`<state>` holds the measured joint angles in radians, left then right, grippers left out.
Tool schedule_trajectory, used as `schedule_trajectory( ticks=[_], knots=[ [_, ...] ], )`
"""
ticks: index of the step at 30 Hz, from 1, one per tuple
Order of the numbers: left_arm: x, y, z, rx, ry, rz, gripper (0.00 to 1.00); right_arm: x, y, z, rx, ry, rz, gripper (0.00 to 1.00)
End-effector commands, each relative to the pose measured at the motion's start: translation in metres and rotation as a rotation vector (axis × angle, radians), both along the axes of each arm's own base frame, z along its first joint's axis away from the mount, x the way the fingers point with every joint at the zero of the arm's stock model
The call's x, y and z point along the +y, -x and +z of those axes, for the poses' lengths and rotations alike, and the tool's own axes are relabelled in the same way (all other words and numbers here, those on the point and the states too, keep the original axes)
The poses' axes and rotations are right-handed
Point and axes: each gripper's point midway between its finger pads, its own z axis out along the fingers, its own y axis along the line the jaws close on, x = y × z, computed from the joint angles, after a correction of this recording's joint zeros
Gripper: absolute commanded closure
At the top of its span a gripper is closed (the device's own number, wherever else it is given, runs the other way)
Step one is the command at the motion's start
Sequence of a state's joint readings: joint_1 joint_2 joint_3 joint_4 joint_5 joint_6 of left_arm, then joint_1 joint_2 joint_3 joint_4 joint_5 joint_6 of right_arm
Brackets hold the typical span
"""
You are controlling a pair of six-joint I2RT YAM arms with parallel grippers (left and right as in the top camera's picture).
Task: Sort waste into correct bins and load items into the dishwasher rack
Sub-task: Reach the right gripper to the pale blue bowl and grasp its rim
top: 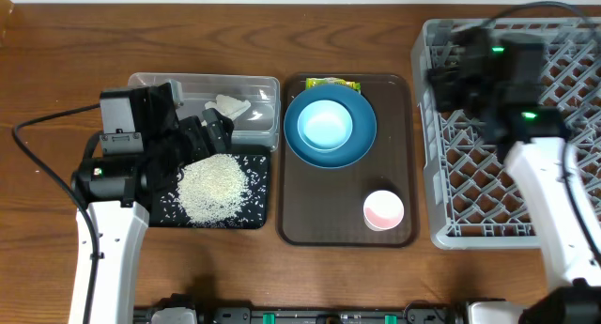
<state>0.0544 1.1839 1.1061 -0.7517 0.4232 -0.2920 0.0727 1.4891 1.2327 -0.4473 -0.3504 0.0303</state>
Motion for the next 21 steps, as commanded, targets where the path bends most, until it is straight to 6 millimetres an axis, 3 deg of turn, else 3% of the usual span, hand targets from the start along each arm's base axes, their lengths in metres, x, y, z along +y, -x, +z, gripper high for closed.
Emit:
schedule_trajectory(
  ticks=[1,5,11,16,21],
  knots=[
    [-0.001,-0.002,0.003,-0.007,0.007,-0.007,0.02,0.061,0.011,-0.013,-0.018,0.029,0.223,0.67],
    [-0.001,-0.002,0.003,-0.007,0.007,-0.007,0.02,0.113,0.018,-0.037,-0.033,0.090,0.390,0.59],
    [-0.001,-0.002,0.003,-0.007,0.007,-0.007,0.02,0.166,0.029,-0.087,-0.025,0.187,0.565,0.55],
    [-0.001,-0.002,0.003,-0.007,0.007,-0.007,0.02,0.201,0.042,-0.123,-0.028,0.232,0.691,0.51],
    [-0.001,-0.002,0.003,-0.007,0.007,-0.007,0.02,0.208,0.045,-0.152,0.008,0.300,0.689,0.51]
  ],
)
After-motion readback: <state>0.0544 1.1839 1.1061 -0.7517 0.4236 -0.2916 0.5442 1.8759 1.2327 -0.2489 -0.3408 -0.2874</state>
